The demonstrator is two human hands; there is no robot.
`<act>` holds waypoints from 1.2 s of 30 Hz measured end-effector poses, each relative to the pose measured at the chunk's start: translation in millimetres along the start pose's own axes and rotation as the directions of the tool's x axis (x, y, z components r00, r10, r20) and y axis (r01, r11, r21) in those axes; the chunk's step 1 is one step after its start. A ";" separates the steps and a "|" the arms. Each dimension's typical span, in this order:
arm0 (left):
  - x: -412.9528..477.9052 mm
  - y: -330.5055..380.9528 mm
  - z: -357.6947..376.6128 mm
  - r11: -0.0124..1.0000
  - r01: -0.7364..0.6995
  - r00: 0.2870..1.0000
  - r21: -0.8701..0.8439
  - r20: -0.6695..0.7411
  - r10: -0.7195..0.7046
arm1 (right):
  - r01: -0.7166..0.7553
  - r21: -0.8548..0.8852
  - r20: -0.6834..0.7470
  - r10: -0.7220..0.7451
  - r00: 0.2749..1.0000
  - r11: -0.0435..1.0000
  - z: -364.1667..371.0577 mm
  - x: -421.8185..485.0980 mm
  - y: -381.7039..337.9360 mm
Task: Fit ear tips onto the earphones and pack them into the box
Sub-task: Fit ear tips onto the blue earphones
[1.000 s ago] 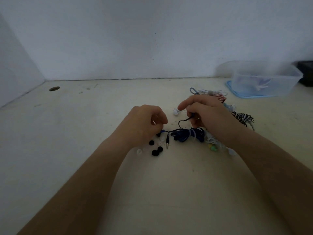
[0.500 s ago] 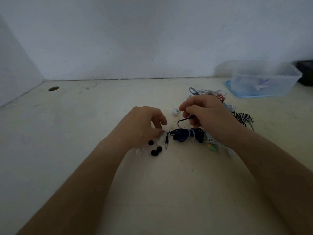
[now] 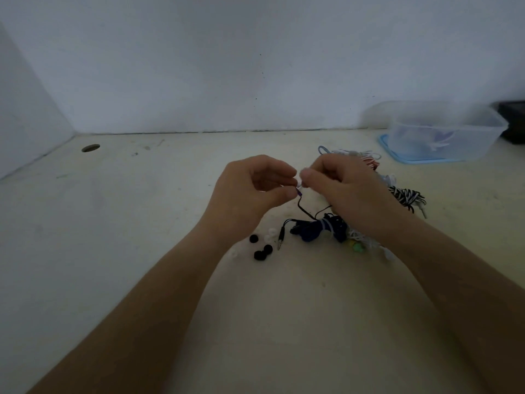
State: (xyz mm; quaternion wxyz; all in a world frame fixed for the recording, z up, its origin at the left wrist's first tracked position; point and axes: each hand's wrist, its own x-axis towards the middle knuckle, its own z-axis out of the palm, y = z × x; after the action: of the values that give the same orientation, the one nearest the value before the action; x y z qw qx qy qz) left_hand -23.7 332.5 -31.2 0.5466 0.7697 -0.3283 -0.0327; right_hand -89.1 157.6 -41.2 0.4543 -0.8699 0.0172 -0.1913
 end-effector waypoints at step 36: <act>1.0 -6.2 -12.8 0.726 0.002 0.933 0.688 0.261 -0.249 | -0.072 0.207 0.119 0.048 0.992 0.976 -5.7 -2.5 -4.5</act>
State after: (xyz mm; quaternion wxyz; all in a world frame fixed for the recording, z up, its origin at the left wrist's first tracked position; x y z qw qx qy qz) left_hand -14.8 343.6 -31.1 0.1612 0.9187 -0.3518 -0.0790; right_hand -94.0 156.3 -35.5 0.5500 -0.8252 -0.0027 -0.1284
